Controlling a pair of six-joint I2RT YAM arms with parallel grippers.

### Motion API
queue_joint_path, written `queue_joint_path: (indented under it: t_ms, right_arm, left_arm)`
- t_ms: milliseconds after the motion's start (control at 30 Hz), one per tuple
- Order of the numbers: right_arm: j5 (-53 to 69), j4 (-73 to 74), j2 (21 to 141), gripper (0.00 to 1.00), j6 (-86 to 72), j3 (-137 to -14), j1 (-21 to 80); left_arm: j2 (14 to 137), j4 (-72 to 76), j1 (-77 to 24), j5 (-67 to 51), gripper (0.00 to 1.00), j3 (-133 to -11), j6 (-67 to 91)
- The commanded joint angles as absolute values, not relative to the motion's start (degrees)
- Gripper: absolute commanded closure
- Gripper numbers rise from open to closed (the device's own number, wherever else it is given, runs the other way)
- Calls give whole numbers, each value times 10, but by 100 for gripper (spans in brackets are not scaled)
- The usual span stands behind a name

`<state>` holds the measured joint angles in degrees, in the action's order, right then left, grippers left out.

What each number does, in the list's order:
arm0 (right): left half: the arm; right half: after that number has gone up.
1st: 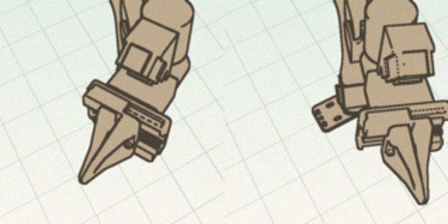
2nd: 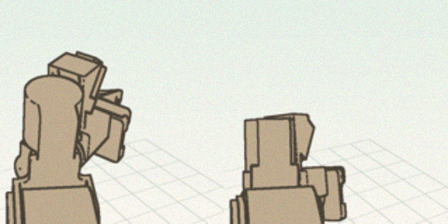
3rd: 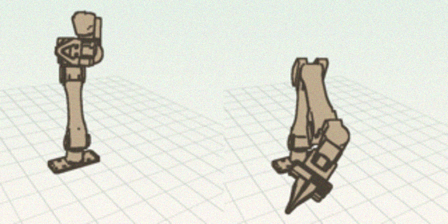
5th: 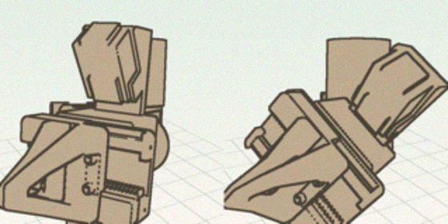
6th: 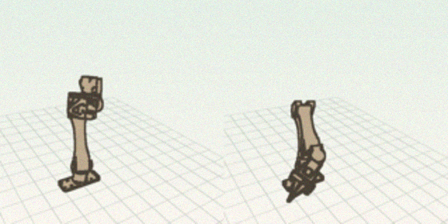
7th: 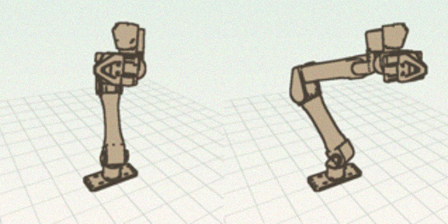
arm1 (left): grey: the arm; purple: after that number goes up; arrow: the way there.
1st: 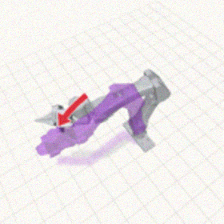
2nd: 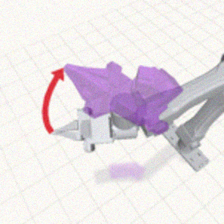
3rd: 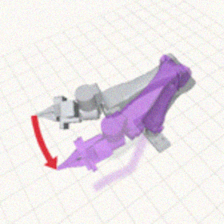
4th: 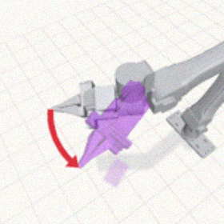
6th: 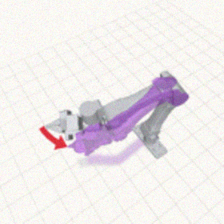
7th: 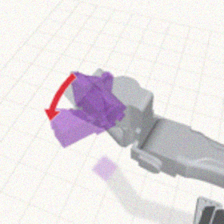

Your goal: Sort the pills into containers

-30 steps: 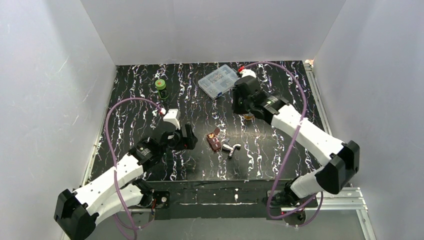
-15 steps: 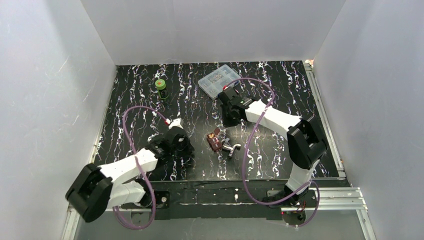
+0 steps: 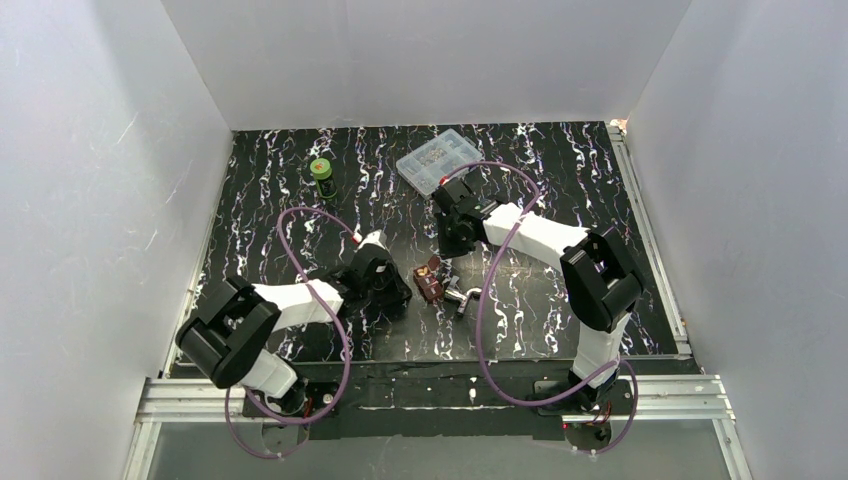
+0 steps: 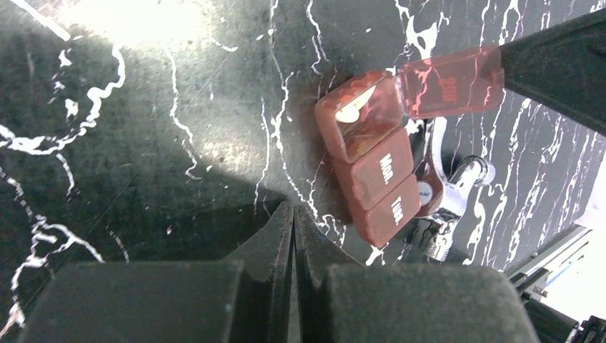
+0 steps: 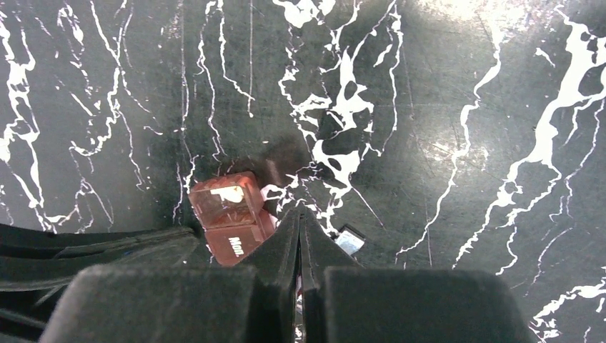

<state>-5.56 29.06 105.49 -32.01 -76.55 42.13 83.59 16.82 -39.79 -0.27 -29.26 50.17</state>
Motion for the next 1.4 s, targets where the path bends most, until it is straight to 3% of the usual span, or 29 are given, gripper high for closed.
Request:
queue_joint_path:
  t_ms: [0,1367]
  right_arm:
    - [-33,266,1051,96,-327,-775,427]
    - [30,223,1090,96,-341,-747,450]
  left_arm:
    - [858,180,-395,-13,100,-315,503]
    - [891,176,-373,-34,100,-357,477]
